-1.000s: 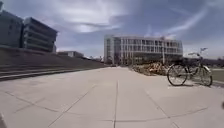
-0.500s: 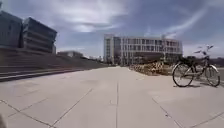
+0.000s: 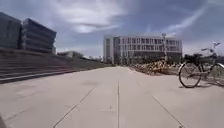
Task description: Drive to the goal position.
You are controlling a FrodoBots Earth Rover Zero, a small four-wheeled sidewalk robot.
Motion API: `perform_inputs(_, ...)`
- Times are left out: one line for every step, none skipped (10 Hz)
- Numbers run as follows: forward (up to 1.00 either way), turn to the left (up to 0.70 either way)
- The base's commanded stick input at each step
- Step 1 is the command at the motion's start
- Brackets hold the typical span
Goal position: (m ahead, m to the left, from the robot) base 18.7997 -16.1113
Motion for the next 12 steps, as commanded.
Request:
perform_inputs(0.6,0.0)
perform_inputs(0.6,0.0)
perform_inputs(0.6,0.0)
perform_inputs(0.6,0.0)
perform_inputs(0.6,0.0)
perform_inputs(0.6,0.0)
perform_inputs(0.6,0.0)
perform_inputs(0.6,0.0)
perform_inputs(0.6,0.0)
perform_inputs(0.6,0.0)
perform_inputs(0.6,0.0)
perform_inputs(0.6,0.0)
